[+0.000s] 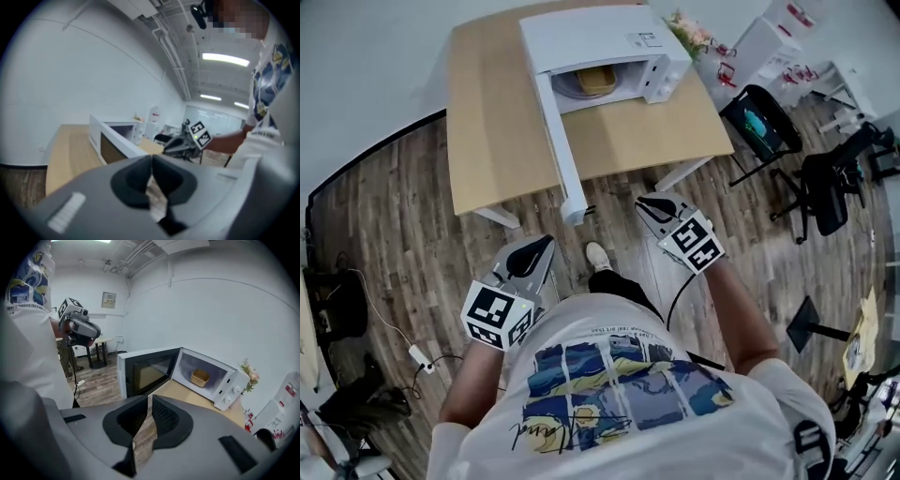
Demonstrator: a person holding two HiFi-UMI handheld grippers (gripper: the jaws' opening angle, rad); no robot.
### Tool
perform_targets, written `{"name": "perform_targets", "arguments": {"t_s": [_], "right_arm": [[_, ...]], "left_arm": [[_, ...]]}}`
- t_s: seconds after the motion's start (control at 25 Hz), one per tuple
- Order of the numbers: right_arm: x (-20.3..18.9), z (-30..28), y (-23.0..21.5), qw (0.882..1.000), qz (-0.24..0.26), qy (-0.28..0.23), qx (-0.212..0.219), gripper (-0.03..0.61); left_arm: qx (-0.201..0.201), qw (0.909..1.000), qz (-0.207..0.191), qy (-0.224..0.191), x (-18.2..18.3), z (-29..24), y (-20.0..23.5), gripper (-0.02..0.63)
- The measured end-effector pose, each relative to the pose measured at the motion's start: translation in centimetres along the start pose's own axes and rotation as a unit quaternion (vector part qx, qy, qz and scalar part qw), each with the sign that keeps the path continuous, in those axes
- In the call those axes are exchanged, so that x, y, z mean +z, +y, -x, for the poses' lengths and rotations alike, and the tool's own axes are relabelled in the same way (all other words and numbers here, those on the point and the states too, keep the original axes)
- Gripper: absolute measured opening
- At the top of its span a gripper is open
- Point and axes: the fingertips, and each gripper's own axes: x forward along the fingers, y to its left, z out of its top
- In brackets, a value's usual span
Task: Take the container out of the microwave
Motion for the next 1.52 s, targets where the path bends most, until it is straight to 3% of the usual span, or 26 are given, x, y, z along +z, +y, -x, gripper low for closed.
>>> {"name": "perform_targets", "arguments": {"t_s": [0.32,0.68,1.04,1.52], "right_arm": [[2.6,-8.7,-12.5,0.996,0.083,0.004,0.039,0.04],[3.8,-18.0,-22.1,0.986,0.157,0.021,0.046,0.078],[4.2,-25.4,-26.8,0.974,0.217,0.05,0.048,0.089],[2.7,-30.2,-28.0,0.948,0.292,0.112,0.059,0.08]], "left_arm": [[0.077,0.9966,0.023,-0.019,4.9,-4.8,4.0,0.014],[0.154,0.9868,0.042,-0.027,7.0,-7.4,6.0,0.015],[0.226,0.9718,0.066,-0.007,6.4,-6.4,7.8,0.015],[0.25,0.9651,0.077,0.015,5.7,-6.3,9.1,0.015]]}}
